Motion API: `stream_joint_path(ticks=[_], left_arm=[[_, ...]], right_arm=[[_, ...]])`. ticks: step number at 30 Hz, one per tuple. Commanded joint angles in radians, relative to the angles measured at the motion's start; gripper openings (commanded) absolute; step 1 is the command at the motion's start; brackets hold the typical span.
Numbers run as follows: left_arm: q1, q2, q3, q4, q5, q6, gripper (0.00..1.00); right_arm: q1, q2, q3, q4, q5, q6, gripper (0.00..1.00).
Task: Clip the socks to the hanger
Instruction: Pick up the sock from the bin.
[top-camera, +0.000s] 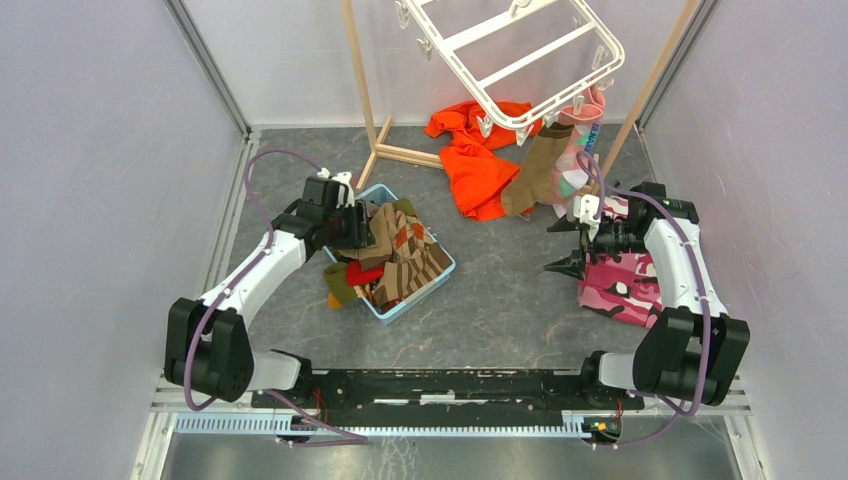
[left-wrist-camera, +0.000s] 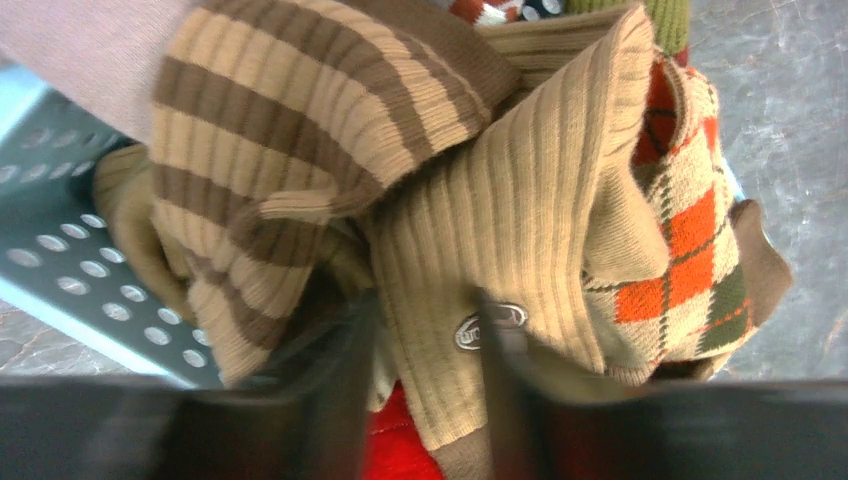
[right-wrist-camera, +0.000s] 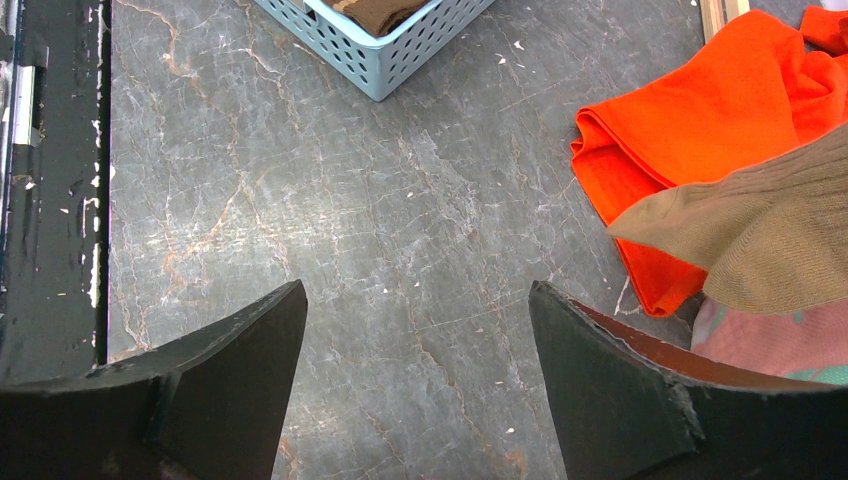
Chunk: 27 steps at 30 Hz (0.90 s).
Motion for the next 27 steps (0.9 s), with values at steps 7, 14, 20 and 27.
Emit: stream_joint_path(ticks=[7,14,20,27], left_arm=[[0.002,-0.141,0.095,-0.016,0.016,-0.048,0.13],[0.002,-0.229,0.172,-0.002,0.088,-0.078,0.12],[0.003,-0.245,0.182,0.109,0.275,-0.154,0.11],[-0.013,-0.201,0.113,0.484,0.57,-0.392,0.05]], right_arm=[[0.002,-0.011,0.039,-0.013,-0.034,-0.02,0.88],[0.002,-0.021,0.035,-0.014,-0.037,-0.021,0.88],[0.024,-0.051,0.022,-0.014,-0.043,-0.068,0.89],[0.128,-0.142,-0.019,-0.013,-0.057,-0.27,0.98]])
